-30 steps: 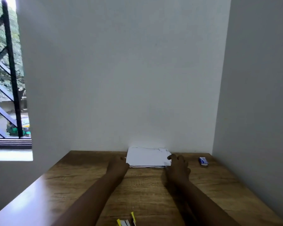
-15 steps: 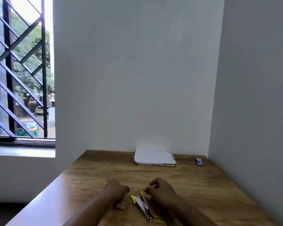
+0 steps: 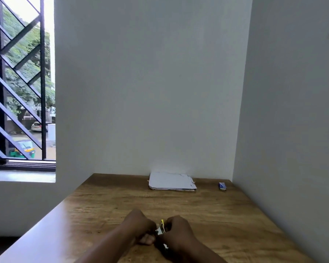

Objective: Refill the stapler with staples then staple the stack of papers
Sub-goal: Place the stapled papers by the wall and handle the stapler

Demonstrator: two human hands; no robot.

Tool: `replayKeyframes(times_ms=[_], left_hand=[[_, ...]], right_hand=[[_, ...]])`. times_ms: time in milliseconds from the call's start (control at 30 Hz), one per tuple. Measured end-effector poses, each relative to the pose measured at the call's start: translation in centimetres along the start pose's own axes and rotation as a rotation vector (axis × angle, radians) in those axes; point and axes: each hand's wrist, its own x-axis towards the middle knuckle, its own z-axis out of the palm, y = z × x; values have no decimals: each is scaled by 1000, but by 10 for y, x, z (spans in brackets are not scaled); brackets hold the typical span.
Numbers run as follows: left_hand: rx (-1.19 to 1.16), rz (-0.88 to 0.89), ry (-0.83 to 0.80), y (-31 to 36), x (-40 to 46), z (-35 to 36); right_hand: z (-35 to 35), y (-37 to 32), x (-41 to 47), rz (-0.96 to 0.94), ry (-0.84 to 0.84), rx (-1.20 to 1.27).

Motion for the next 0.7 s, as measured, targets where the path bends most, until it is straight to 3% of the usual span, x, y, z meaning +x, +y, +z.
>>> replayKeyframes(times_ms=[200, 333, 500, 700], left_hand=[[-98, 113, 103, 7, 14, 34], [27, 278, 156, 32, 26, 58], [-18, 290, 123, 64, 54, 94], [-90, 362, -29, 88, 97, 149]], right_hand=[[-9, 5, -3, 35, 149, 225], [-33, 13, 7, -25, 239, 262], [-63, 40, 31, -36, 313, 205], [-99, 78, 79, -22, 474, 141]])
